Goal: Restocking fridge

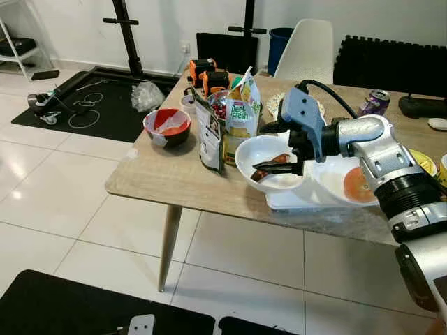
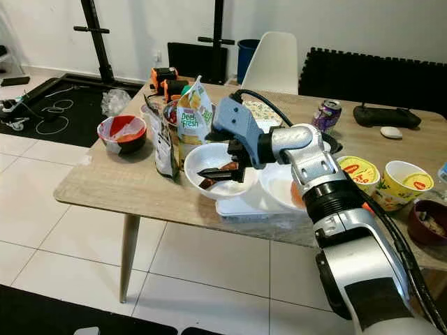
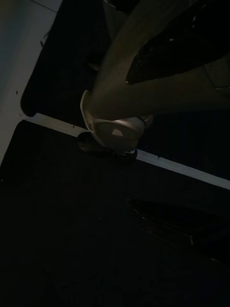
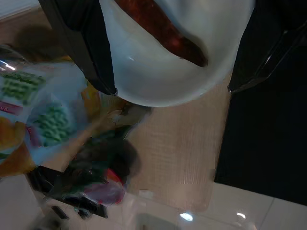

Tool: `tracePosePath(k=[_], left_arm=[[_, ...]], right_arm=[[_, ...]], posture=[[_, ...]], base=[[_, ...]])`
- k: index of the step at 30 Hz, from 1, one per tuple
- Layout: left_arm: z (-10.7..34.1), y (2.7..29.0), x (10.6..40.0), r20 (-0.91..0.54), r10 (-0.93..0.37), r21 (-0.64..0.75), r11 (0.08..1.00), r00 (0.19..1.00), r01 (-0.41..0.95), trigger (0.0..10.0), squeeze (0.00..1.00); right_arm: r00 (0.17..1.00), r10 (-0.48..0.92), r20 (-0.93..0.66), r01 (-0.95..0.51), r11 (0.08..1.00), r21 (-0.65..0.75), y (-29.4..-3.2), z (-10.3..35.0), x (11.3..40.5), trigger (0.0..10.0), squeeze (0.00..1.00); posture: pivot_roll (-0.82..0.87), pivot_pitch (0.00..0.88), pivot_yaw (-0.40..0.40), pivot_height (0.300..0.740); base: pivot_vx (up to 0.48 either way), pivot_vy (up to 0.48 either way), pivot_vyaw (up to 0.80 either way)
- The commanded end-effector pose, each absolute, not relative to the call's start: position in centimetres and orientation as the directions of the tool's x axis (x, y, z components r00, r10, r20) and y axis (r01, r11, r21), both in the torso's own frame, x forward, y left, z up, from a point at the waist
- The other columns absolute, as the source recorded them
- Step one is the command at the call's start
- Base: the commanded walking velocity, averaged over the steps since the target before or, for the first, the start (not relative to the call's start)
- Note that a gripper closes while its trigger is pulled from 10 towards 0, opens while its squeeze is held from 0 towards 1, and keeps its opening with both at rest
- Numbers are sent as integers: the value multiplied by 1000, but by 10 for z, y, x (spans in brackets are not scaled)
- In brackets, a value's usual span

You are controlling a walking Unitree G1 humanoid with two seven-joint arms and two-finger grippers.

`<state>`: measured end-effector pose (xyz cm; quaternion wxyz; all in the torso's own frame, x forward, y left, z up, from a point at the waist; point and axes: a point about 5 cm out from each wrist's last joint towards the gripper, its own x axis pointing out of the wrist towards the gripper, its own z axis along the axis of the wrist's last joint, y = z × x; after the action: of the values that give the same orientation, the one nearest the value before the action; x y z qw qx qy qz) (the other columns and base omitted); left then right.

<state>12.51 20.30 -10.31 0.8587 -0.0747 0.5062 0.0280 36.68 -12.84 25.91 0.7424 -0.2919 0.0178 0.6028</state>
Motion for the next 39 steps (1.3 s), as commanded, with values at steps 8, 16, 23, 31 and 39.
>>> tracePosePath(k=[8,16,23,31,39], left_arm=[[-105,200,120,-883,-41,-103,989,468,-110,10000,0],[-106,196,119,-884,-48,-111,988,466,-108,10000,0],[-106,195,118,-885,-49,-111,988,464,-107,10000,0],[-106,195,119,-883,-49,-112,988,466,-108,10000,0],[-106,193,119,-884,-53,-117,987,465,-109,10000,0]], right_arm=[[161,831,-532,-942,-32,-334,-134,236,355,10000,0],[256,687,-680,-937,4,-348,-149,212,359,10000,0],[327,618,-715,-928,67,-367,-156,207,366,7686,0],[387,585,-713,-909,112,-401,-153,205,373,1686,0],[439,590,-677,-878,123,-462,-145,206,378,10000,0]], posture=[[9,73,-70,740],[5,72,-69,740],[5,71,-70,740],[3,70,-73,740],[3,71,-77,740]], base=[[0,0,0],[0,0,0],[0,0,0],[0,0,0],[0,0,0]])
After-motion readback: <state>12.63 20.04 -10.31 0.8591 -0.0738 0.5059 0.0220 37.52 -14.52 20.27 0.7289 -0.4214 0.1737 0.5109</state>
